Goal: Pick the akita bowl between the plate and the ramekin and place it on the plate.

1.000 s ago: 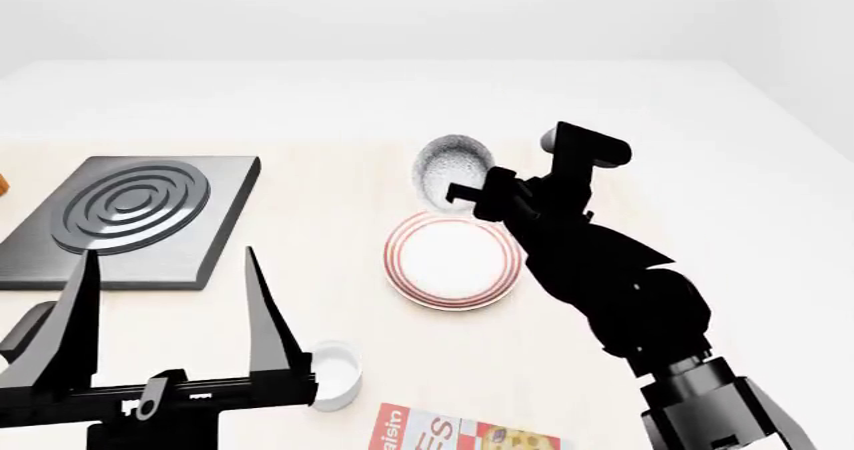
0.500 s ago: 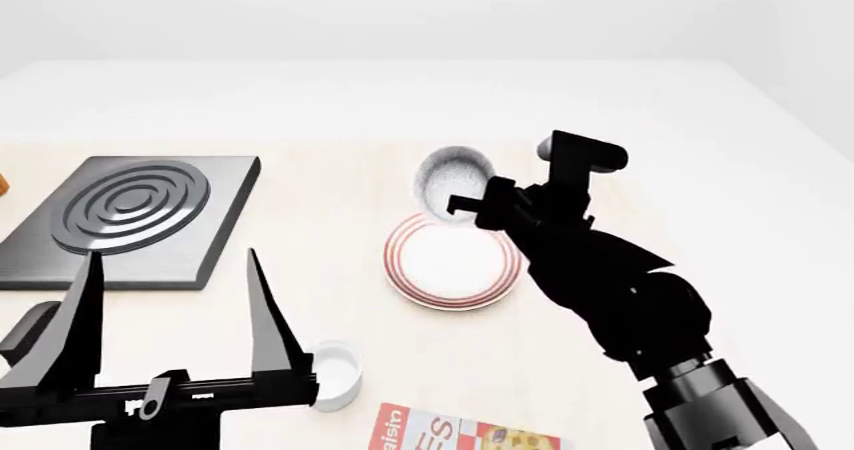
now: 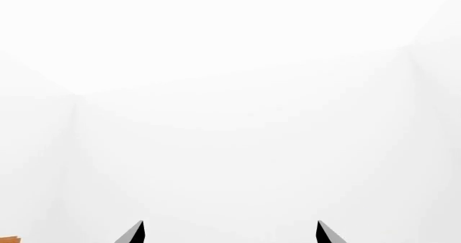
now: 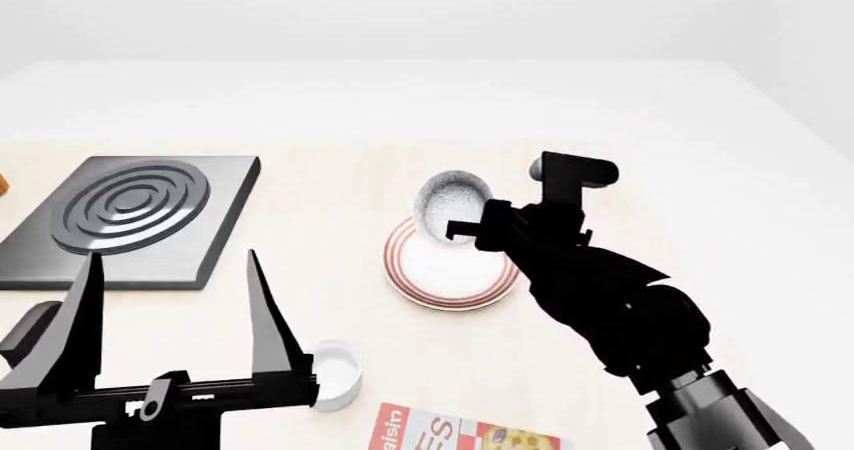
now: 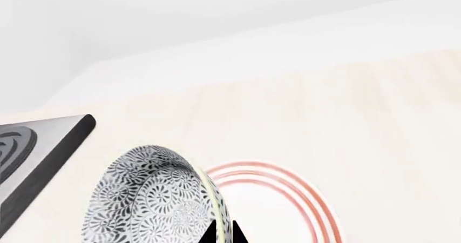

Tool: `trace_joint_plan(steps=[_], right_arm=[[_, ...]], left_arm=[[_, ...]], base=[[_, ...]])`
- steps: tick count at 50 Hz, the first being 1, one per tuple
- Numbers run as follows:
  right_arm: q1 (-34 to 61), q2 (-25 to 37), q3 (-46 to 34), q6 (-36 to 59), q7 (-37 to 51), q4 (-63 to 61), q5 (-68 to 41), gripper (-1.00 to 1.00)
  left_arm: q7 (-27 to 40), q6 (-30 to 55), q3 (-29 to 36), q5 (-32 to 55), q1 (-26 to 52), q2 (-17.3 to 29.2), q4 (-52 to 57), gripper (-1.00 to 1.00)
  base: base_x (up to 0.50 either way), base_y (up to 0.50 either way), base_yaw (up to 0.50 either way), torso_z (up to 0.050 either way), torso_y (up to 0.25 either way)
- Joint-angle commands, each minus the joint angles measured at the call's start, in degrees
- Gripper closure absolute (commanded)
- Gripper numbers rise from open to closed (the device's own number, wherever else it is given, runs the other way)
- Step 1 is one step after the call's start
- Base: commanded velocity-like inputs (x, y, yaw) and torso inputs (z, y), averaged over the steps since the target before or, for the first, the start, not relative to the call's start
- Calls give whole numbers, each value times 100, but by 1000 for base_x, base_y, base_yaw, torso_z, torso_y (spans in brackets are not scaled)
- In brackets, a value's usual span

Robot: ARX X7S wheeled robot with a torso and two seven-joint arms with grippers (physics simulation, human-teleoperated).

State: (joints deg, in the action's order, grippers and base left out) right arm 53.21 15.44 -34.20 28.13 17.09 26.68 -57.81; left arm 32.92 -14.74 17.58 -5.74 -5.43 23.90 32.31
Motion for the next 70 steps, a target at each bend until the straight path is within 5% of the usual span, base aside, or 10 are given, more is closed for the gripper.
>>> trace_joint_plan(steps=[1,70], right_arm=[[13,-53,46,98,-203,-120,260,100],[366,-712,-303,-647,-925,1886,796,100]], left_arm=[[-156,-27,-155,-29,-10,-107,18,-100],[-61,-28,-104,12,25,-24,6,-100]], base=[[0,0,0,0,0],[0,0,0,0,0]])
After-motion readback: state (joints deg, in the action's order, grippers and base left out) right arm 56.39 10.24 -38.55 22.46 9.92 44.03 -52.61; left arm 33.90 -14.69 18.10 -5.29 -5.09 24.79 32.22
